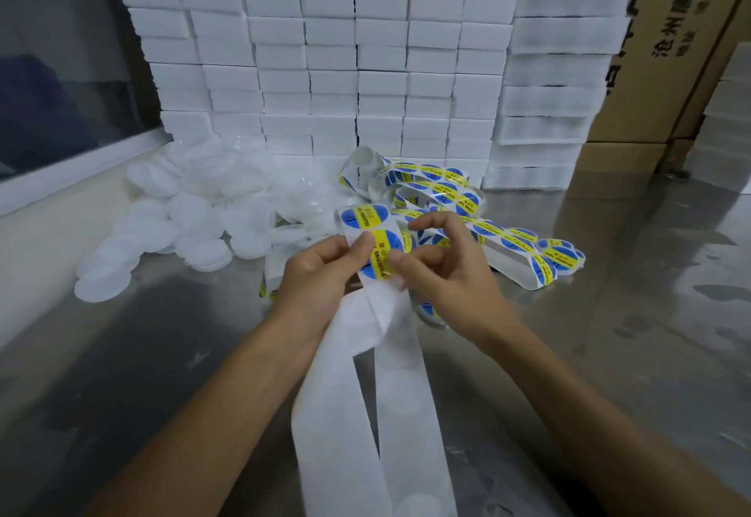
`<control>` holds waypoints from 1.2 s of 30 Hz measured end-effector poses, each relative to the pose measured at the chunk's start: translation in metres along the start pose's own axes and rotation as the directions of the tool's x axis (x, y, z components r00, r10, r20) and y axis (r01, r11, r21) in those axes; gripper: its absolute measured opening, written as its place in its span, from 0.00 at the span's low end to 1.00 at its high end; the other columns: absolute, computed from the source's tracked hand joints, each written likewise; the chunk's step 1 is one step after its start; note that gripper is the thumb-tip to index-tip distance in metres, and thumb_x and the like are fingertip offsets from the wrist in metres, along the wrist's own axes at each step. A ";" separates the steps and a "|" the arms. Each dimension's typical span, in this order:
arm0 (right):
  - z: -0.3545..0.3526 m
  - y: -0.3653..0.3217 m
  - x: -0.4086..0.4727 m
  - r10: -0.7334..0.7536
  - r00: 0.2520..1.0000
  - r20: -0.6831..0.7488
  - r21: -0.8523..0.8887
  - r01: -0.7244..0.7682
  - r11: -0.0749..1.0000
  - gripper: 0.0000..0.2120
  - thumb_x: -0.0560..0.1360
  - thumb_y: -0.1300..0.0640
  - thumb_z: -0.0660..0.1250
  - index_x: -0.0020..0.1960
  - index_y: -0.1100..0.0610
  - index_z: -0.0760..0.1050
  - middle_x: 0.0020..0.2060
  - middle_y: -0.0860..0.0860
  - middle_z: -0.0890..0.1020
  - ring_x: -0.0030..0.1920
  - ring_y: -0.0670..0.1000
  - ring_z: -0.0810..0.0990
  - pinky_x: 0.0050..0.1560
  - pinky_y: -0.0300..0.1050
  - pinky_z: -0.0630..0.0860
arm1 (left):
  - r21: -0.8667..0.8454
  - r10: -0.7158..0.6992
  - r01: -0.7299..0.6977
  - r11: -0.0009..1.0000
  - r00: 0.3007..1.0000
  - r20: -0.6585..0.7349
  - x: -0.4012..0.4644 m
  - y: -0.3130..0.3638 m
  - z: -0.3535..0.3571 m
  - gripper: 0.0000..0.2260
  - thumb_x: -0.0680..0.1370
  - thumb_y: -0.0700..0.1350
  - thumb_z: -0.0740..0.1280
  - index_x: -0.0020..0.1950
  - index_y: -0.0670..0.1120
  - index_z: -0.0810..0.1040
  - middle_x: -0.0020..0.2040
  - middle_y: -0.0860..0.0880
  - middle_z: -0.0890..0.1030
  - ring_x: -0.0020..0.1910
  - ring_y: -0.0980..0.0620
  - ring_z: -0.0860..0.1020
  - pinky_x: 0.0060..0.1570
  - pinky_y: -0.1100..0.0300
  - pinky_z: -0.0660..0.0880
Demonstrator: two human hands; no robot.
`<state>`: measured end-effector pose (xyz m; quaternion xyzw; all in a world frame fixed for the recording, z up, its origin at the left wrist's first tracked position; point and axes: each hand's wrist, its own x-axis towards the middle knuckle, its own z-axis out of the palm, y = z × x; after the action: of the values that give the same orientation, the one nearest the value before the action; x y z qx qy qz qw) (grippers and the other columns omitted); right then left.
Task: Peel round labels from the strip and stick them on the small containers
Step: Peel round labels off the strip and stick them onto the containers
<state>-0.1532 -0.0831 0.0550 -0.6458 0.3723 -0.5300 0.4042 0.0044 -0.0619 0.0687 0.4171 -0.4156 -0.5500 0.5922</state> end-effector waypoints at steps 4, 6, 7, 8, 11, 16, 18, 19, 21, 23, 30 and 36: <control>0.009 0.002 -0.001 -0.010 0.998 0.055 0.103 0.004 0.995 0.09 0.73 0.67 0.72 0.52 0.61 0.77 0.39 0.54 0.86 0.37 0.49 0.83 0.37 0.38 0.77 | -0.003 -0.045 0.045 0.999 0.996 0.071 0.003 -0.005 -0.003 0.11 0.69 0.51 0.73 0.44 0.44 0.86 0.47 0.41 0.85 0.42 0.46 0.84 0.42 0.52 0.82; 0.010 0.001 -0.001 0.026 0.998 -0.059 0.191 -0.015 0.982 0.11 0.73 0.68 0.72 0.50 0.59 0.74 0.38 0.53 0.86 0.35 0.50 0.84 0.34 0.40 0.78 | 0.005 -0.026 0.026 1.000 0.995 0.099 0.003 -0.006 -0.005 0.14 0.64 0.51 0.75 0.46 0.45 0.85 0.48 0.41 0.85 0.47 0.45 0.84 0.49 0.51 0.81; 0.008 0.000 -0.001 0.036 0.992 -0.119 0.211 -0.010 0.977 0.12 0.72 0.68 0.72 0.49 0.57 0.71 0.36 0.54 0.86 0.32 0.52 0.83 0.32 0.41 0.77 | 0.032 -0.014 0.010 0.999 0.992 0.122 0.004 -0.007 -0.006 0.14 0.63 0.49 0.76 0.46 0.45 0.85 0.48 0.42 0.85 0.48 0.46 0.84 0.50 0.52 0.81; 0.007 -0.001 -0.001 0.024 0.984 -0.179 0.196 0.011 0.980 0.14 0.72 0.67 0.73 0.46 0.57 0.69 0.33 0.54 0.84 0.29 0.53 0.80 0.29 0.42 0.76 | 0.090 -0.007 -0.006 0.996 0.989 0.145 0.004 -0.009 -0.007 0.13 0.64 0.47 0.77 0.46 0.46 0.85 0.48 0.43 0.86 0.48 0.46 0.84 0.50 0.53 0.81; 0.000 -0.002 -0.002 -0.048 0.957 -0.286 0.093 0.078 0.993 0.13 0.70 0.66 0.75 0.39 0.58 0.71 0.30 0.52 0.78 0.26 0.51 0.76 0.27 0.42 0.73 | 0.236 -0.027 -0.023 0.971 0.978 0.205 0.003 -0.012 -0.006 0.06 0.72 0.39 0.73 0.45 0.49 0.85 0.46 0.45 0.86 0.44 0.49 0.84 0.48 0.55 0.79; -0.006 -0.009 -0.004 -0.117 0.982 -0.150 0.087 0.131 0.988 0.04 0.75 0.64 0.71 0.46 0.56 0.83 0.42 0.57 0.85 0.42 0.54 0.81 0.45 0.50 0.78 | 0.194 -0.054 0.018 0.981 0.982 0.181 0.004 -0.010 -0.003 0.09 0.77 0.34 0.65 0.52 0.40 0.83 0.48 0.38 0.84 0.42 0.48 0.81 0.40 0.58 0.78; -0.008 -0.010 -0.004 -0.118 0.990 -0.077 0.090 0.124 0.988 0.08 0.75 0.64 0.69 0.49 0.54 0.84 0.46 0.55 0.86 0.47 0.53 0.83 0.50 0.45 0.79 | 0.236 -0.017 -0.012 0.972 0.992 0.121 0.005 -0.009 -0.003 0.08 0.77 0.36 0.66 0.53 0.40 0.83 0.51 0.37 0.83 0.44 0.48 0.80 0.38 0.60 0.76; -0.008 -0.010 -0.004 -0.119 0.991 -0.059 0.070 0.123 0.990 0.09 0.74 0.65 0.70 0.50 0.53 0.84 0.47 0.56 0.85 0.47 0.56 0.82 0.51 0.48 0.80 | 0.218 0.003 -0.026 0.976 0.994 0.107 0.005 -0.009 -0.003 0.08 0.77 0.39 0.66 0.54 0.40 0.83 0.51 0.37 0.83 0.43 0.49 0.79 0.37 0.60 0.75; -0.006 -0.007 -0.004 -0.133 0.989 -0.071 -0.008 0.132 0.991 0.10 0.74 0.65 0.72 0.53 0.54 0.83 0.46 0.55 0.85 0.45 0.58 0.82 0.53 0.55 0.81 | 0.136 0.013 -0.029 0.990 0.992 0.122 0.006 -0.007 -0.005 0.12 0.78 0.45 0.65 0.54 0.39 0.83 0.49 0.39 0.83 0.41 0.49 0.79 0.38 0.58 0.73; -0.004 -0.005 -0.004 -0.197 0.975 -0.104 -0.139 0.182 0.973 0.11 0.73 0.64 0.73 0.54 0.55 0.83 0.42 0.49 0.85 0.40 0.51 0.81 0.49 0.53 0.81 | 0.133 0.034 -0.056 0.990 0.986 0.163 0.006 -0.006 -0.007 0.15 0.74 0.50 0.69 0.53 0.40 0.83 0.47 0.42 0.84 0.43 0.45 0.82 0.44 0.52 0.77; -0.009 -0.001 -0.004 -0.591 0.805 0.038 -0.652 0.468 0.596 0.06 0.73 0.58 0.75 0.49 0.56 0.86 0.57 0.56 0.78 0.41 0.51 0.80 0.42 0.49 0.78 | 0.216 0.130 -0.144 0.966 0.989 0.077 0.009 -0.016 -0.006 0.10 0.73 0.50 0.70 0.46 0.44 0.85 0.45 0.42 0.86 0.48 0.41 0.83 0.54 0.44 0.79; -0.012 0.001 -0.004 -0.583 0.789 0.192 -0.666 0.542 0.513 0.06 0.76 0.59 0.72 0.51 0.59 0.85 0.44 0.54 0.82 0.42 0.54 0.82 0.39 0.54 0.78 | 0.274 0.167 -0.203 0.940 0.975 0.148 0.007 -0.017 -0.004 0.08 0.73 0.48 0.71 0.44 0.43 0.84 0.44 0.38 0.84 0.42 0.47 0.81 0.45 0.55 0.79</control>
<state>-0.1662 -0.0814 0.0542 -0.8177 0.3234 -0.4710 -0.0709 0.0032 -0.0693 0.0519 0.4231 -0.5641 -0.4502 0.5479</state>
